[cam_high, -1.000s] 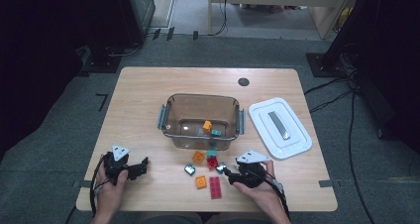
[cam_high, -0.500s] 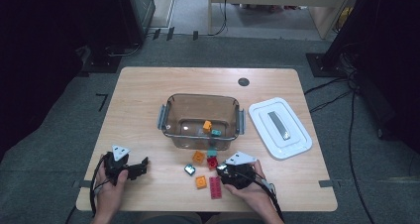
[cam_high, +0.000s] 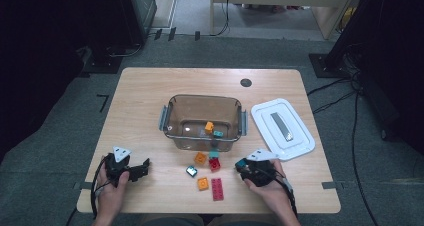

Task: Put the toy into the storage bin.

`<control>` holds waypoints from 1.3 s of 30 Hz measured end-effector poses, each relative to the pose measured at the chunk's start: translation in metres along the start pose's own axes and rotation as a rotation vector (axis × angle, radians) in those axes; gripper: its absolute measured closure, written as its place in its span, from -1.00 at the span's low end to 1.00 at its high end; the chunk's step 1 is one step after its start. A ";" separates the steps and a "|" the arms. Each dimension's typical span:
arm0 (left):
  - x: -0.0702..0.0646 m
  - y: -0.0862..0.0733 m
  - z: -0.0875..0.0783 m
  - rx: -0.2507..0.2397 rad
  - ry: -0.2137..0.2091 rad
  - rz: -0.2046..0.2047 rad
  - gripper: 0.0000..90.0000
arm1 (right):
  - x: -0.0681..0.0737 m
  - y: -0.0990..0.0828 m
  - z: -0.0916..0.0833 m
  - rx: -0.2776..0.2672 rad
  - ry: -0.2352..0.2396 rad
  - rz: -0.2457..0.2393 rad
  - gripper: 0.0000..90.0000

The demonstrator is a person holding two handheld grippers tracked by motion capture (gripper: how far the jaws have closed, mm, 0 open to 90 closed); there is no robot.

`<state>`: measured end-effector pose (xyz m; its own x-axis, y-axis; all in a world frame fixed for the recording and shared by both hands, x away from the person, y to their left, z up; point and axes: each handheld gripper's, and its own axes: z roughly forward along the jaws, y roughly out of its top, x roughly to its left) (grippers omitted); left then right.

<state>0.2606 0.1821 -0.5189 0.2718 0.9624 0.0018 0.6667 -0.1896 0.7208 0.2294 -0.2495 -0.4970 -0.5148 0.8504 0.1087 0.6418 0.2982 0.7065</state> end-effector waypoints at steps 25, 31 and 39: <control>0.000 0.001 0.001 -0.001 0.002 -0.002 -0.84 | -0.081 0.012 -0.065 -0.018 -0.046 0.153 0.34; 0.000 0.001 0.001 -0.001 0.004 -0.002 -0.84 | -0.082 0.023 -0.068 -0.005 -0.033 0.144 0.34; 0.000 0.001 0.001 -0.001 0.004 -0.002 -0.84 | -0.079 0.043 -0.076 -0.006 -0.020 0.122 0.34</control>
<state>0.2617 0.1813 -0.5189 0.2673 0.9636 0.0028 0.6668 -0.1871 0.7214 0.2546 -0.3372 -0.4222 -0.4212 0.8889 0.1800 0.6959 0.1895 0.6927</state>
